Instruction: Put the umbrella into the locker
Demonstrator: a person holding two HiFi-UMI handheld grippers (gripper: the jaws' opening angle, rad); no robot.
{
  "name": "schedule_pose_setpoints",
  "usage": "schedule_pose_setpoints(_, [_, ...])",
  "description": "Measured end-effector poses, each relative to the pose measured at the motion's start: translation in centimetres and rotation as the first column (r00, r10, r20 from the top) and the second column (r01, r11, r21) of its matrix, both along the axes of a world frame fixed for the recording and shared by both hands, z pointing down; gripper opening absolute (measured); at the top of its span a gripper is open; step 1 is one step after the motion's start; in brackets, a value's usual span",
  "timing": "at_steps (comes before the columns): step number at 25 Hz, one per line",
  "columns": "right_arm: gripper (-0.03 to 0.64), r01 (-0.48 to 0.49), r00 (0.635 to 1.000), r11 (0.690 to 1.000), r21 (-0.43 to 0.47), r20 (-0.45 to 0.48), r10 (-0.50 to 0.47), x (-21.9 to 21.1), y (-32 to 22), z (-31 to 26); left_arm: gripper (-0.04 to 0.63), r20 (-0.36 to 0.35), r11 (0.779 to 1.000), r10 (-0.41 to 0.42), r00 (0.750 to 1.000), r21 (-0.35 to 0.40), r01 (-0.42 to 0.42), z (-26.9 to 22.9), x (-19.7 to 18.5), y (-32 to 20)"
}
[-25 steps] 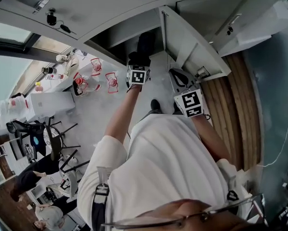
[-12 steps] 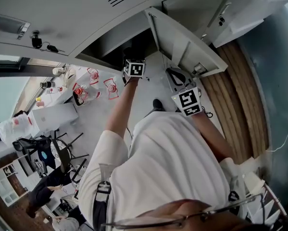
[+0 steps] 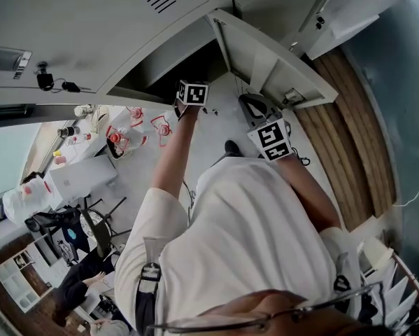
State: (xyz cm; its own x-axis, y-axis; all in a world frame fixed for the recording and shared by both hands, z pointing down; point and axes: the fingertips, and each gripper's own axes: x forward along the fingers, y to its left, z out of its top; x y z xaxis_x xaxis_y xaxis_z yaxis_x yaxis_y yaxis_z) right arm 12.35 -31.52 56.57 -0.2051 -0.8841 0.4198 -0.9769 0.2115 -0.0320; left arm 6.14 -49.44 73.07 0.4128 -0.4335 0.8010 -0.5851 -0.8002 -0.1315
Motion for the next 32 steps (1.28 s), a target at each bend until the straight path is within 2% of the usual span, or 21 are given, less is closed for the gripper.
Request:
schedule_pose_setpoints(2, [0.006, -0.008, 1.000, 1.000, -0.004, -0.004, 0.008, 0.0, 0.0, 0.1, 0.216, -0.002, 1.000, -0.017, 1.000, -0.017, 0.017, -0.2, 0.1, -0.6])
schedule_pose_setpoints(7, [0.006, -0.011, 1.000, 1.000, 0.001, -0.011, 0.011, -0.3, -0.3, -0.1, 0.235, 0.010, 1.000, -0.011, 1.000, 0.003, 0.011, 0.3, -0.1, -1.9])
schedule_pose_setpoints(11, [0.006, -0.005, 1.000, 1.000, 0.001, -0.015, 0.005, -0.5, -0.5, -0.1, 0.333, -0.083, 0.999, -0.035, 0.996, 0.038, 0.038, -0.3, -0.4, -2.1])
schedule_pose_setpoints(14, [0.006, 0.010, 1.000, 1.000, -0.002, -0.015, -0.010, -0.9, -0.7, 0.0, 0.358, -0.144, 0.997, -0.054, 0.988, 0.051, 0.062, -1.5, -0.6, -1.9])
schedule_pose_setpoints(17, [0.006, 0.032, 0.999, 0.999, 0.001, -0.019, -0.032, -1.4, -1.0, -0.1, 0.360, -0.178, 0.994, -0.048, 0.983, 0.086, 0.064, -2.8, -0.3, -1.5])
schedule_pose_setpoints(24, [0.006, 0.083, 0.996, 0.997, 0.008, -0.033, -0.082, -2.4, -1.2, -0.5, 0.360, -0.175, 0.992, -0.043, 0.984, 0.108, 0.063, -2.9, -1.1, 0.8])
schedule_pose_setpoints(32, [0.006, 0.134, 0.990, 0.991, 0.005, -0.042, -0.134, -3.1, -0.8, -0.5, 0.360, -0.255, 0.980, -0.074, 0.964, 0.159, 0.117, -5.0, -2.2, 3.1])
